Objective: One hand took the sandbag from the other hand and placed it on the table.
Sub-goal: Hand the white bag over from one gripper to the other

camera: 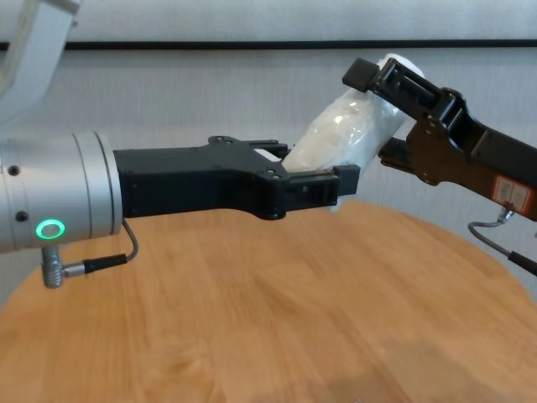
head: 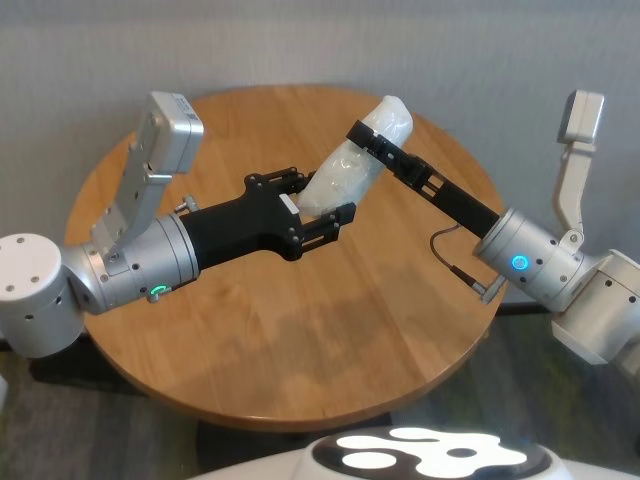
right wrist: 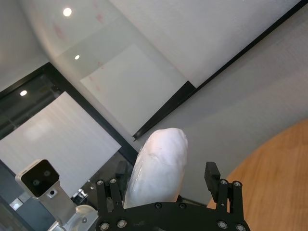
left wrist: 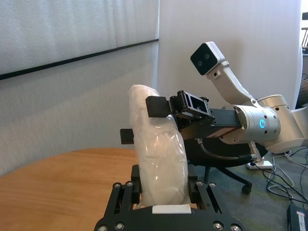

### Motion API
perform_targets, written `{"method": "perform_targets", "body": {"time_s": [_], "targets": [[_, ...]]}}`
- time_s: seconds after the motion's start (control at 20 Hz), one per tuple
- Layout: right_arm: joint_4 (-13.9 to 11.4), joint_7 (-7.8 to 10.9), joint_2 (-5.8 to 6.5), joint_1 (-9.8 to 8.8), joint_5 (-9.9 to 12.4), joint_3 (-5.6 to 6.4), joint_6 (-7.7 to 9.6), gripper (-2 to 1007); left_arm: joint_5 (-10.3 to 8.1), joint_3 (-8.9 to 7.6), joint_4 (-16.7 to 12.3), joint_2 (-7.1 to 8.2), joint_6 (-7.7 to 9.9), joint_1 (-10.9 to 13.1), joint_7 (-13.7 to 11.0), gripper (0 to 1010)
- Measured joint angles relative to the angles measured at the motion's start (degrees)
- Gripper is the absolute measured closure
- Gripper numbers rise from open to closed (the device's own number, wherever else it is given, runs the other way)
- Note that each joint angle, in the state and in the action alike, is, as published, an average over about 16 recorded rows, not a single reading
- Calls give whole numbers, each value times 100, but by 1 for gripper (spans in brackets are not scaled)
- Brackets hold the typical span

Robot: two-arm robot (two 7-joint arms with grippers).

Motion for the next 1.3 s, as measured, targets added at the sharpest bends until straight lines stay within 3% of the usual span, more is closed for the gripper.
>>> {"method": "perform_targets", "body": {"time_s": [0.35, 1.0, 1.3], "targets": [[-5, 9, 0, -5, -7, 2, 3, 129, 0, 0, 0, 0, 0, 0, 1, 430], [-24, 25, 5, -29, 1, 27, -5, 506, 0, 1, 0, 0, 1, 0, 0, 430], [-28, 27, 8, -32, 2, 30, -7, 586, 0, 1, -1, 0, 1, 0, -2, 430]]}}
